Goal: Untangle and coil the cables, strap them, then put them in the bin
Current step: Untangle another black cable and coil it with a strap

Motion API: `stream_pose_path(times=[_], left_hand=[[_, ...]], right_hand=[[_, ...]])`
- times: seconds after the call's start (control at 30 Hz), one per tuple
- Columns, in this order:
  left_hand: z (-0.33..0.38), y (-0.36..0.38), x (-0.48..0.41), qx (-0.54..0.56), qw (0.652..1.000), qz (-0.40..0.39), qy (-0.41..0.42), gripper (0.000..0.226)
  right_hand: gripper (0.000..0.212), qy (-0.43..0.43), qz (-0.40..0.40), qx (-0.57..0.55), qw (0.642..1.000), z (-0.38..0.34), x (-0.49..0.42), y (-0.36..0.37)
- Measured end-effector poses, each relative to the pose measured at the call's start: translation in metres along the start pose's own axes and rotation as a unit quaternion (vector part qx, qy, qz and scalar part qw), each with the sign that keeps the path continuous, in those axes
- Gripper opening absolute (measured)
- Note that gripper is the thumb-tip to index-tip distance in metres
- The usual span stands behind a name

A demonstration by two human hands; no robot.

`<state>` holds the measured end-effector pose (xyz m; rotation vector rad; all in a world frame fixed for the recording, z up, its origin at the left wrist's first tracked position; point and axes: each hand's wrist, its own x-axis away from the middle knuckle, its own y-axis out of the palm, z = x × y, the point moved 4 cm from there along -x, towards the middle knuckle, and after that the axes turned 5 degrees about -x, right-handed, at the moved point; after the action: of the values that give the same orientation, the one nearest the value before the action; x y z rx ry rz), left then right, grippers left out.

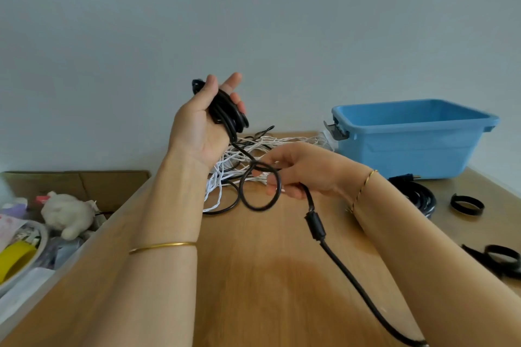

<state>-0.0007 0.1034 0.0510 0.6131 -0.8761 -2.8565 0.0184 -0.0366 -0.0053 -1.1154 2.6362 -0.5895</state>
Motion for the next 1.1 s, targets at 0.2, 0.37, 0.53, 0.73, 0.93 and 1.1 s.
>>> stream_pose_path(times=[0.2,0.37,0.53,0.73,0.93,1.1], left_hand=[[-0.006,-0.031,-0.008,-0.137,0.983,0.091,0.081,0.004],[-0.014,-0.04,-0.006,-0.363,0.916,0.118,0.122,0.013],[-0.024,-0.026,-0.003,-0.479,0.872,0.06,0.087,0.015],[-0.035,-0.019,0.001,-0.567,0.823,-0.019,-0.036,0.029],[-0.038,-0.004,0.016,-0.471,0.86,-0.156,-0.117,0.065],[-0.037,0.007,0.027,-0.428,0.849,-0.258,-0.171,0.049]], right_hand=[[0.015,-0.006,-0.034,0.136,0.99,-0.01,0.01,-0.001],[0.006,-0.048,-0.001,0.016,0.999,-0.026,0.017,-0.012],[0.009,-0.123,0.104,-0.131,0.978,-0.042,0.02,-0.022],[0.026,-0.172,0.279,-0.23,0.916,-0.034,0.021,-0.04],[0.027,-0.16,0.378,-0.292,0.864,-0.021,0.026,-0.059],[0.027,-0.129,0.435,-0.333,0.827,-0.004,0.037,-0.077]])
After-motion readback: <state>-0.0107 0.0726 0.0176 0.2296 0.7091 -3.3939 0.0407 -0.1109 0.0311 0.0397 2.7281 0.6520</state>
